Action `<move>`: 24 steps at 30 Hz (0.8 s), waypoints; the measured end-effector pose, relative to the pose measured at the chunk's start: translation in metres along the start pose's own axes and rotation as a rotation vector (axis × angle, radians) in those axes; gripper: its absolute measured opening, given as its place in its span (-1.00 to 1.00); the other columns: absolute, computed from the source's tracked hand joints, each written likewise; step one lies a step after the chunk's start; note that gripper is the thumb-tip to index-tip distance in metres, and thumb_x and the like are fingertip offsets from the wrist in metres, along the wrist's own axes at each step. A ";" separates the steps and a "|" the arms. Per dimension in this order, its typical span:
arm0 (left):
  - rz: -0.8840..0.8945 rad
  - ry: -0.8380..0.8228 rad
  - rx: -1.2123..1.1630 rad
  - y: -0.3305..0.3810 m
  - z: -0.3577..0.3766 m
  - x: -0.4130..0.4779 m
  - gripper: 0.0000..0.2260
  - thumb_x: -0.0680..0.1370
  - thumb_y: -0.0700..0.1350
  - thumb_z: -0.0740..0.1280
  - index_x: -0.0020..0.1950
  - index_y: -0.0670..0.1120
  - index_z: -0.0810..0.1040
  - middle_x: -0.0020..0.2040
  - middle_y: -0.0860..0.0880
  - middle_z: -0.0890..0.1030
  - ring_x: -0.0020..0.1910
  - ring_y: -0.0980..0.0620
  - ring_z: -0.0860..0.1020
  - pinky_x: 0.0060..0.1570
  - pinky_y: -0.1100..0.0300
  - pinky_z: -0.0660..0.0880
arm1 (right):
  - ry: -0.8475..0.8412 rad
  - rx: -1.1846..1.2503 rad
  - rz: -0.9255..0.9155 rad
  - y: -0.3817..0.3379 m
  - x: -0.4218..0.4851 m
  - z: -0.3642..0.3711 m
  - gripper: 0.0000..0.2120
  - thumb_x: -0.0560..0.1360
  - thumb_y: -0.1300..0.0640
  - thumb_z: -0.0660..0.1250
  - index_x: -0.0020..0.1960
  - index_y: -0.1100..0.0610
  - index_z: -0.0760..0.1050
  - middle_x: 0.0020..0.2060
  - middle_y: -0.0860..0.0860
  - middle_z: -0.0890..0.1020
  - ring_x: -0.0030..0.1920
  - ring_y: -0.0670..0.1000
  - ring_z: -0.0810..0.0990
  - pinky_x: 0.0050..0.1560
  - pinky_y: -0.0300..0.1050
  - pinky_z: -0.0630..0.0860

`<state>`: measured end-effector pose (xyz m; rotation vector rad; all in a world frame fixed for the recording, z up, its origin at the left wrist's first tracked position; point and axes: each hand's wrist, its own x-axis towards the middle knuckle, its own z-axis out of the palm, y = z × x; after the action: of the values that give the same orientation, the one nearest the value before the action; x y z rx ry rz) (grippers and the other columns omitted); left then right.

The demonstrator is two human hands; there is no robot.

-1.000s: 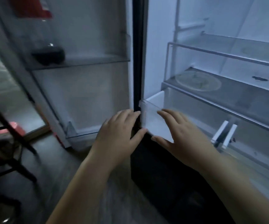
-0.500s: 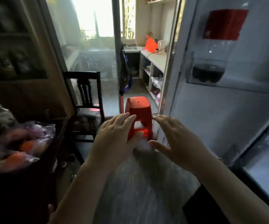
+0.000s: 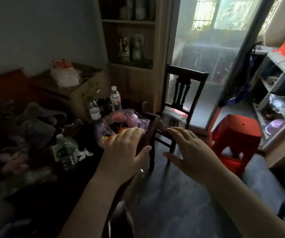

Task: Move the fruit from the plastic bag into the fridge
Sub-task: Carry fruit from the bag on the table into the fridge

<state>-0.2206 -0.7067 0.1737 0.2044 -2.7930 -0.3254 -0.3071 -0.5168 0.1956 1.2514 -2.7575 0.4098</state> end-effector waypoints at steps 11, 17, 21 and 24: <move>-0.306 -0.006 0.091 -0.022 0.045 0.044 -0.42 0.52 0.27 -0.01 0.46 0.03 0.27 0.43 0.08 0.32 0.42 0.12 0.24 0.36 0.15 0.18 | -0.046 0.104 -0.279 0.066 0.103 0.044 -0.37 0.47 -0.16 0.28 0.44 0.12 0.28 0.37 0.01 0.41 0.37 0.06 0.36 0.31 -0.04 0.34; -0.413 0.004 0.058 -0.011 0.084 0.080 -0.44 0.54 0.23 0.02 0.46 -0.01 0.28 0.43 0.05 0.34 0.43 0.09 0.24 0.38 0.16 0.20 | -0.104 0.133 -0.332 0.122 0.151 0.063 -0.40 0.48 -0.10 0.33 0.43 0.12 0.30 0.34 0.02 0.44 0.35 0.08 0.40 0.29 -0.04 0.38; -0.480 0.017 0.054 -0.012 0.104 0.085 -0.50 0.57 0.16 0.11 0.47 -0.01 0.28 0.43 0.04 0.34 0.42 0.10 0.25 0.36 0.21 0.18 | -0.185 0.173 -0.379 0.136 0.175 0.088 -0.40 0.50 -0.06 0.32 0.45 0.15 0.27 0.37 0.03 0.40 0.37 0.09 0.37 0.31 -0.02 0.37; -0.491 0.033 0.070 -0.022 0.112 0.092 -0.53 0.56 0.13 0.14 0.42 -0.04 0.36 0.37 0.03 0.41 0.37 0.07 0.33 0.31 0.21 0.23 | -0.236 0.186 -0.409 0.137 0.192 0.108 -0.40 0.51 -0.06 0.30 0.46 0.15 0.26 0.38 0.04 0.38 0.38 0.09 0.35 0.32 -0.02 0.36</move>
<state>-0.3414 -0.7213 0.0926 0.9070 -2.6903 -0.3298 -0.5332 -0.6005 0.0995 1.9728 -2.5823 0.5150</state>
